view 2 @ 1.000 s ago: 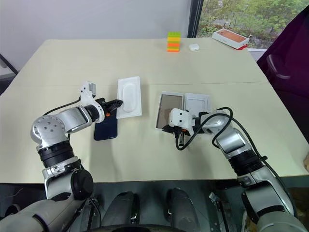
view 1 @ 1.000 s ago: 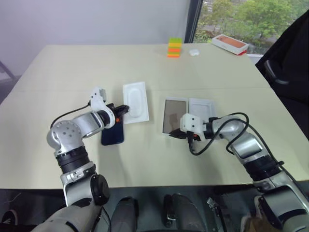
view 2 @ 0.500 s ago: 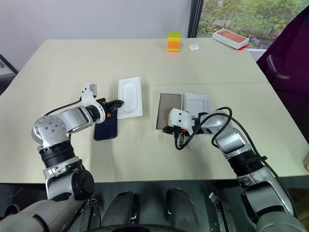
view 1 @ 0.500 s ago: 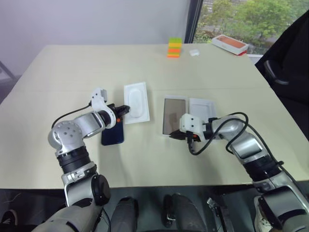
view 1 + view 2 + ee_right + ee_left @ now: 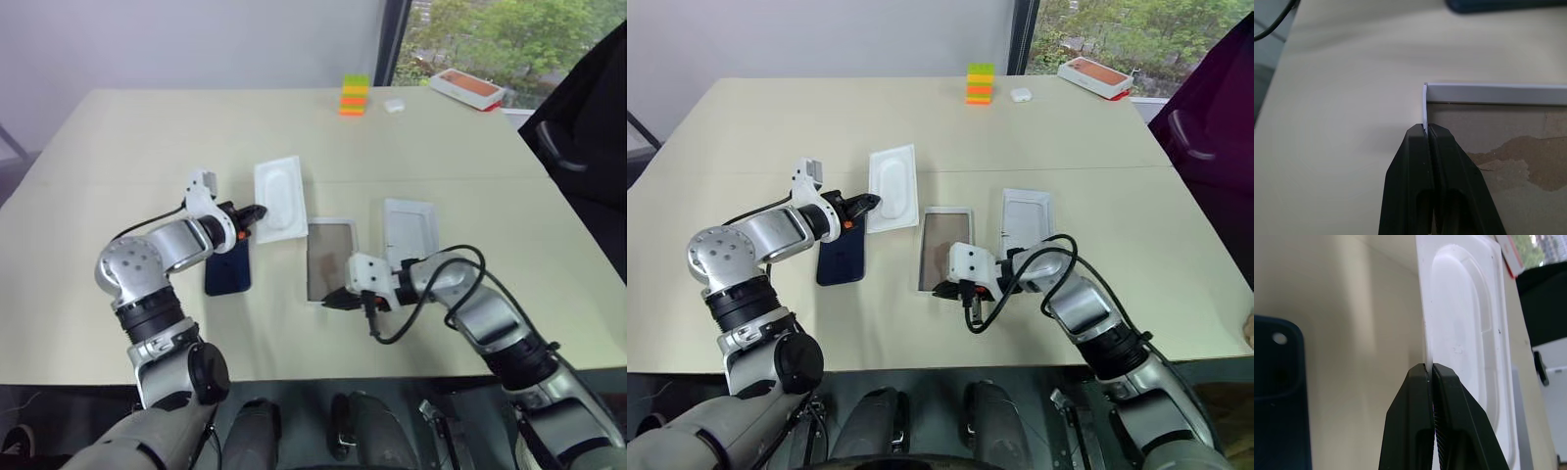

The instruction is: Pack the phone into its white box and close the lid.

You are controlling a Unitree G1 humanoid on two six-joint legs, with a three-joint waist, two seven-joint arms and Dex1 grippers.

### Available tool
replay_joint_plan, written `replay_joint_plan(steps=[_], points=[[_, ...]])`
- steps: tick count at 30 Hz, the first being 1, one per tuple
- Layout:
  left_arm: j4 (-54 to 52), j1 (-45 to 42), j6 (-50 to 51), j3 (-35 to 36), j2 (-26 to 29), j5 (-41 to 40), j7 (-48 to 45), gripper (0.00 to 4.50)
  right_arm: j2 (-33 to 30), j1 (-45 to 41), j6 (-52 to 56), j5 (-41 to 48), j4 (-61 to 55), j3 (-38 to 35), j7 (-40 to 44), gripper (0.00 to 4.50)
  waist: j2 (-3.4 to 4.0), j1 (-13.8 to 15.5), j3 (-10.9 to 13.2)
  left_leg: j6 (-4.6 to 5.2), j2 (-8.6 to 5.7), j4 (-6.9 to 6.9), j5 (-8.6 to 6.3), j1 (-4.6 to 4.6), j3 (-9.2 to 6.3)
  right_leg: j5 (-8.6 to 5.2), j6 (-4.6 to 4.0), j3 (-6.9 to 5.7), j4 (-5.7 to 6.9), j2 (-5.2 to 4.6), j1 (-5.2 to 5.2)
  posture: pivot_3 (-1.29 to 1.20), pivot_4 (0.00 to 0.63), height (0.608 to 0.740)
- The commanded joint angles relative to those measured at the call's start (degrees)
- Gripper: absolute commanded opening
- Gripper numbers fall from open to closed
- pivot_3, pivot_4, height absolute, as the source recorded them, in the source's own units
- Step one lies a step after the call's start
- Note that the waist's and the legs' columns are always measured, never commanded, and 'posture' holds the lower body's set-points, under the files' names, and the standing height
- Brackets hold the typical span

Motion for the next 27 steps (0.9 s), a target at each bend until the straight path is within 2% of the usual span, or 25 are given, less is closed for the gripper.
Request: replay_joint_plan(steps=[1, 3, 6, 8, 9, 10, 11, 15, 20, 24, 27], points=[[-3.16, -1.66, 2.59, 0.81, -0.37, -0.86, 0.70, 0.00, 0.64, -0.18, -2.09, -0.58, 0.25, 0.88, -0.33, 0.05, 0.00, -0.05, 0.00, 0.00, 0.00, 0.00, 0.00, 0.00, 0.00, 0.00, 0.00, 0.00, 0.00, 0.00, 0.00, 0.00, 0.150, 0.740], [-3.89, -1.87, 4.50, 1.97, -1.16, -1.18, 0.93, 0.00, 0.64, 0.15, -0.44, 0.87, -0.26, 0.53, 0.46, 0.05, 0.00, -0.07, 0.00, 0.00, 0.00, -0.01, 0.00, 0.01, 0.00, 0.00, 0.00, 0.00, 0.00, 0.00, 0.00, 0.00, 0.150, 0.740], [-5.54, -1.56, 6.75, 2.34, -1.96, -1.08, 0.75, 0.00, 0.29, 0.37, -0.36, 1.42, -0.43, 0.16, 1.07, 0.89, 0.00, -0.04, 0.00, -0.06, 0.00, -0.02, 0.04, 0.01, -0.01, 0.00, 0.00, 0.00, 0.00, 0.00, 0.00, 0.00, 0.150, 0.740], [-6.06, -1.11, 7.23, 2.51, -2.71, -1.93, 1.32, 0.00, 0.22, 0.47, -0.24, 1.78, -0.66, -0.29, 1.23, 1.79, -0.01, -0.02, 0.01, -0.10, 0.00, -0.05, 0.06, 0.00, -0.01, 0.00, 0.00, 0.00, -0.01, 0.00, 0.00, 0.00, 0.150, 0.740], [-6.73, -0.39, 7.29, 1.34, -2.67, -2.70, 1.40, 0.00, -0.02, 0.53, -0.78, 2.12, -1.36, -0.94, 1.23, 2.47, -0.01, 0.00, 0.01, -0.13, 0.00, -0.06, 0.07, 0.01, 0.00, 0.00, 0.00, 0.01, -0.02, 0.00, 0.00, 0.00, 0.150, 0.740], [-7.23, 0.14, 7.29, 0.41, -2.57, -3.19, 1.41, 0.00, -0.22, 0.55, -1.24, 2.34, -1.85, -1.38, 1.20, 2.77, -0.01, -0.01, 0.01, -0.13, 0.00, -0.06, 0.07, 0.01, 0.00, 0.00, 0.00, 0.01, -0.03, 0.00, 0.00, 0.00, 0.150, 0.740], [-7.63, 0.64, 7.29, -0.19, -2.76, -3.86, 1.87, 0.00, -0.24, 0.28, -1.38, 2.88, -2.07, -2.61, 0.56, 3.33, -0.01, -0.01, 0.01, -0.14, 0.00, -0.06, 0.08, 0.00, 0.00, 0.00, 0.00, 0.01, -0.04, -0.01, 0.00, 0.00, 0.150, 0.740], [-8.82, 2.35, 7.29, -1.20, -4.08, -6.77, 4.24, 0.00, -3.87, 0.32, 0.64, 10.73, -4.37, -10.49, 3.65, 3.33, -0.01, 0.33, 0.02, -0.14, -0.01, -0.08, 0.07, 0.00, -0.03, 0.00, 0.00, 0.02, -0.07, -0.04, 0.00, 0.00, 0.150, 0.740], [-10.09, 4.41, 7.29, -2.20, -5.74, -9.98, 6.71, 0.00, -9.81, 4.51, 3.07, 19.50, -4.69, -20.02, 7.48, 3.33, -0.06, 0.47, 0.04, -0.01, -0.06, -0.13, 0.00, -0.08, -0.05, 0.00, 0.01, -0.04, -0.25, -0.08, 0.03, 0.00, 0.150, 0.740], [-9.82, 6.29, 7.29, -3.67, -7.65, -11.39, 8.13, 0.00, -8.69, 3.69, 2.47, 23.24, 1.69, -26.63, 5.18, 3.33, -0.07, 0.27, 0.04, 0.00, -0.08, -0.31, 0.00, 0.05, 0.01, 0.01, 0.01, 0.06, -0.29, -0.08, 0.03, 0.00, 0.150, 0.740], [-9.40, 7.75, 7.29, -5.77, -8.49, -12.20, 8.55, 0.00, -8.27, 4.30, 0.13, 21.99, 3.14, -26.46, 4.60, 3.33, -0.07, 0.35, 0.04, -0.02, -0.09, -0.49, 0.01, 0.09, 0.03, 0.01, 0.01, 0.04, -0.30, -0.04, 0.01, 0.00, 0.150, 0.740]])
